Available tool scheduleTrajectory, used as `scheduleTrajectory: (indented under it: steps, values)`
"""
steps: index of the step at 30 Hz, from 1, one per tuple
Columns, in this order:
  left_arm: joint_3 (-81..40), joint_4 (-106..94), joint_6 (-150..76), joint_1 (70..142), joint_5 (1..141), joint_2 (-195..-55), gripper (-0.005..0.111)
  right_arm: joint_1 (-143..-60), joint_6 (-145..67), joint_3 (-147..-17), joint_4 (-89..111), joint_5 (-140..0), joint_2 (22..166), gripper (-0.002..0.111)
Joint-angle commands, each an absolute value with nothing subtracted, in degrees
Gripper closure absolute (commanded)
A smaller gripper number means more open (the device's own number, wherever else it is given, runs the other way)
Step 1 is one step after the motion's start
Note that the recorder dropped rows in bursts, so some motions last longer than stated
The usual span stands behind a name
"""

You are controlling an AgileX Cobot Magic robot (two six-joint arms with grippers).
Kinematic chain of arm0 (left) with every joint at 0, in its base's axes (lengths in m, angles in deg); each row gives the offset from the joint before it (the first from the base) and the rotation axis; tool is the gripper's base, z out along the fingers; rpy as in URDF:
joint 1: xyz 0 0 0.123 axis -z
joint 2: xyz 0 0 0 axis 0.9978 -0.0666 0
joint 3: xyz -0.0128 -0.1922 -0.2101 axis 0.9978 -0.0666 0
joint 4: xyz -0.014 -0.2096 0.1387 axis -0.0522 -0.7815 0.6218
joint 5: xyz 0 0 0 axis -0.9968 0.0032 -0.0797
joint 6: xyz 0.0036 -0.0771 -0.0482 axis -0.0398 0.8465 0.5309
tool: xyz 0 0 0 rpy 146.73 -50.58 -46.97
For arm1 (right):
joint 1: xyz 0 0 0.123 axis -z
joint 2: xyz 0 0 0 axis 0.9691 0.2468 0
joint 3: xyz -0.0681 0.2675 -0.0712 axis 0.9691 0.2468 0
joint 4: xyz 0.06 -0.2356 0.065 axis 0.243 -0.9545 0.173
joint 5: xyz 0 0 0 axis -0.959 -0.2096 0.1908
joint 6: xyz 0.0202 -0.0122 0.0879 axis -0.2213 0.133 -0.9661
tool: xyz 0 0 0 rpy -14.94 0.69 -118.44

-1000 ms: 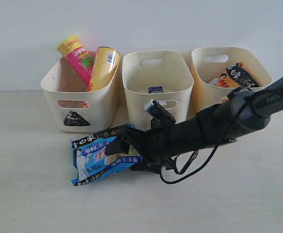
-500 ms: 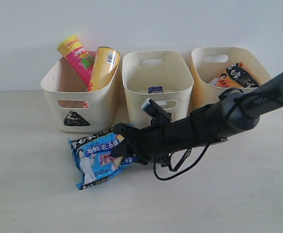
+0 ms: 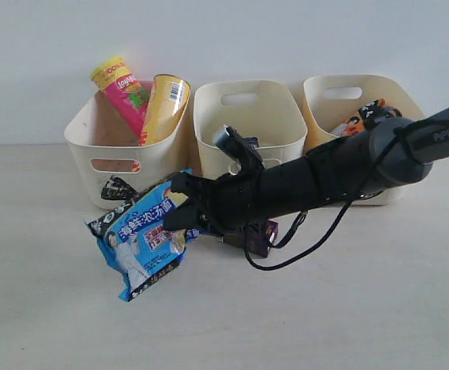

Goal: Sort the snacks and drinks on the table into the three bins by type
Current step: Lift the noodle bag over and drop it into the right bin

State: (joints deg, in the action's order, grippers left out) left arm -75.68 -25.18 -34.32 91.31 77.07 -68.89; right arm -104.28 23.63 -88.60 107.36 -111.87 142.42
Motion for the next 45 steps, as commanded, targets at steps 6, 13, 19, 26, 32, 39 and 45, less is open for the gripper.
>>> scheduleTrajectory:
  steps: [6, 13, 19, 26, 32, 39, 45]
  values:
    - [-75.82, -24.89, -33.73, 91.1, 76.41, -69.08, 0.102, -104.27, 23.93, -88.68, 99.73, -122.58, 131.91, 0.108]
    - [-75.82, -24.89, -33.73, 91.1, 76.41, -69.08, 0.102, -104.27, 23.79, -88.68, 94.22, -120.49, 121.58, 0.108]
    - [-75.82, -24.89, -33.73, 91.1, 76.41, -69.08, 0.102, -104.27, 23.46, -88.68, 86.53, -109.56, 112.05, 0.108]
    - [-75.82, -24.89, -33.73, 91.1, 76.41, -69.08, 0.102, -104.27, 20.49, -88.68, 70.71, -90.45, 103.09, 0.108]
    - [-75.82, -24.89, -33.73, 91.1, 76.41, -69.08, 0.102, -104.27, 19.29, -88.68, 66.3, -78.01, 101.46, 0.108]
    - [-75.82, -24.89, -33.73, 91.1, 76.41, -69.08, 0.102, -97.74, 19.13, -88.68, 65.87, -72.19, 103.26, 0.108]
    - [-75.82, -24.89, -33.73, 91.1, 76.53, -69.06, 0.102, -90.08, 18.48, -88.68, 66.39, -68.53, 107.13, 0.108]
